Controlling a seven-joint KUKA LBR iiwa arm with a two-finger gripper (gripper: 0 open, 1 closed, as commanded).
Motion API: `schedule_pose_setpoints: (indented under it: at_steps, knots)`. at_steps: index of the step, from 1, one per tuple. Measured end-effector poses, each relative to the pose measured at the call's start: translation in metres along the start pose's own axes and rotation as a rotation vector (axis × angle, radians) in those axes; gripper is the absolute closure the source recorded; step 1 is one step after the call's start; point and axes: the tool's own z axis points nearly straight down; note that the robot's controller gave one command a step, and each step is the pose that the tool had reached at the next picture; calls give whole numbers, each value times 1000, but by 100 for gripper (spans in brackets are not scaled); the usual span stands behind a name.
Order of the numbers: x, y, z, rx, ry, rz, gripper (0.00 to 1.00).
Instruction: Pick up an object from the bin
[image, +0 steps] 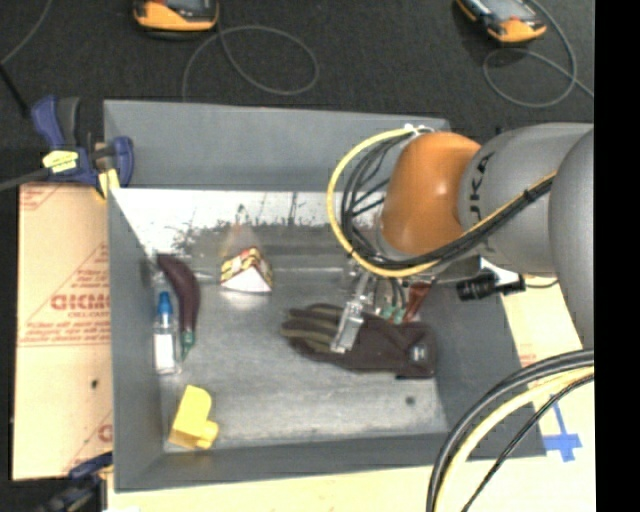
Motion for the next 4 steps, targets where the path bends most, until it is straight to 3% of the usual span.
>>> schedule_pose_setpoints:
  at_steps: [1, 2, 4]
  knots:
    - [9, -12, 66, 2, 4, -58, 0]
    - [13, -20, 65, -1, -3, 90, 100]
    - [13, -20, 64, -1, -4, 90, 100]
